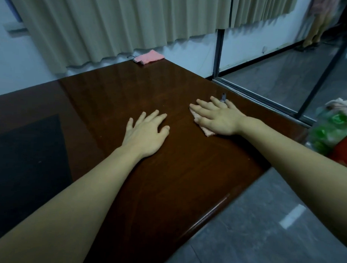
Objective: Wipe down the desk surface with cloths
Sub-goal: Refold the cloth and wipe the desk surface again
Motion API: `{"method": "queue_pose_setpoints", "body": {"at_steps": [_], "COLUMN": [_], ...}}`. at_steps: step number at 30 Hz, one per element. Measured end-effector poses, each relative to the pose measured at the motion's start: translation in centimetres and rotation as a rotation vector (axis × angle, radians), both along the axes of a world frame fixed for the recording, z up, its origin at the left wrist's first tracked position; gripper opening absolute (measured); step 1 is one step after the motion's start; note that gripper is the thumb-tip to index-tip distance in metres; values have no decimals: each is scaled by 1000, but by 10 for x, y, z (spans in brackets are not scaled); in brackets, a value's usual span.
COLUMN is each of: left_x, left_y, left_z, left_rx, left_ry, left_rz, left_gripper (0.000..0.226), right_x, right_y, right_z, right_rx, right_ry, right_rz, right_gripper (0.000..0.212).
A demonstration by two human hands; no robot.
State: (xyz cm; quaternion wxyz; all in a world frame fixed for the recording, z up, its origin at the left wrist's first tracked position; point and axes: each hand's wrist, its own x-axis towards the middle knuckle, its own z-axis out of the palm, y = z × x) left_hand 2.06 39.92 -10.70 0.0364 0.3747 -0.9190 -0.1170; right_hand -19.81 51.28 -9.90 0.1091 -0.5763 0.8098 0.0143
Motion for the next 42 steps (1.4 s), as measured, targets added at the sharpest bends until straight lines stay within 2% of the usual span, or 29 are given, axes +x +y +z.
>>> {"method": "queue_pose_setpoints", "body": {"at_steps": [3, 7, 16, 20, 27, 30, 42], "left_x": [-1, -1, 1, 1, 1, 0, 2], "left_y": [0, 0, 0, -1, 0, 0, 1], "left_z": [-3, -4, -5, -5, -5, -6, -4], "left_rx": [-16, -31, -25, -23, -33, -32, -15], "left_ry": [-2, -8, 5, 4, 5, 8, 32], "left_rz": [13, 12, 8, 7, 6, 12, 6], "left_gripper": [54, 54, 54, 54, 54, 55, 54], "right_x": [23, 26, -27, -26, 26, 31, -25], "right_y": [28, 37, -15, -19, 37, 50, -38], "right_z": [-3, -3, 0, 0, -3, -2, -1], "right_rx": [-6, -12, -22, -22, -19, -18, -3], "right_ry": [5, 3, -2, -6, 19, 24, 1], "right_rz": [102, 123, -145, -179, 76, 122, -133], "right_gripper": [59, 60, 61, 61, 58, 59, 60]}}
